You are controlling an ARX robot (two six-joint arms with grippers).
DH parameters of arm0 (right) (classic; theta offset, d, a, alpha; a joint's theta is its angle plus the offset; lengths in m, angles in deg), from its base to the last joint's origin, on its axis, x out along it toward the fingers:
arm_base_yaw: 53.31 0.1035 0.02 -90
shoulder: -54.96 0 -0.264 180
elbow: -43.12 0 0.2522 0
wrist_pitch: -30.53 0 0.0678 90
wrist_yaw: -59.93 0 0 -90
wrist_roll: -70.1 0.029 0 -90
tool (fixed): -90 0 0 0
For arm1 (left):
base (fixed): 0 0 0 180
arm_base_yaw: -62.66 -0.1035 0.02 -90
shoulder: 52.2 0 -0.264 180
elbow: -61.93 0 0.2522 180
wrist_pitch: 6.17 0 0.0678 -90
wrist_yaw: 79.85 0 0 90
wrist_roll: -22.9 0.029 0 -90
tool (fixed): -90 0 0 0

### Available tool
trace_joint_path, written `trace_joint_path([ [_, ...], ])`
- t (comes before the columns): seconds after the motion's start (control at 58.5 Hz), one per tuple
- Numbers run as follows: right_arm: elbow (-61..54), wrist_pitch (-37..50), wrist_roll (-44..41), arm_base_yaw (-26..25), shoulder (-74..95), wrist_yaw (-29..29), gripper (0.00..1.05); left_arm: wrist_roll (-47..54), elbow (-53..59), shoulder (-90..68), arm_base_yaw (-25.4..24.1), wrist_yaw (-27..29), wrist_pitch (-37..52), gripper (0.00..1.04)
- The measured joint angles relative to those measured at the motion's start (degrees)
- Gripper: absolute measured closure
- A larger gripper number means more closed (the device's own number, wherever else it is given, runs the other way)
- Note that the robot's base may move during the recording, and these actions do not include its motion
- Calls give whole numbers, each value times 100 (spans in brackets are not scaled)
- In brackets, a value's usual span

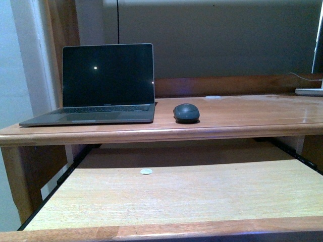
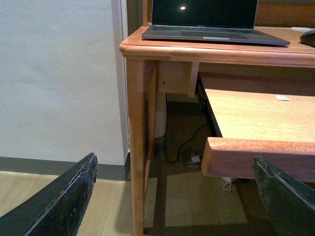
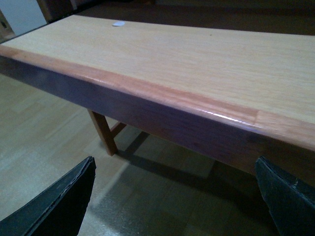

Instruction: Place mouse

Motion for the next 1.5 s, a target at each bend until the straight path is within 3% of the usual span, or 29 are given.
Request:
trace_joint_path([
  [0.342,588,1563,389,1628,1832,1646,7,0,0,0,0,0,0,8],
  [0.632,2970,1036,426,2852,3473,3434,7,0,0,0,0,0,0,8],
  [1.059,4887,247,431,3501,4430,4559,7,0,0,0,0,0,0,8],
  [1.504,5490,55,623,3628,4730,5191,7,0,0,0,0,0,0,8],
])
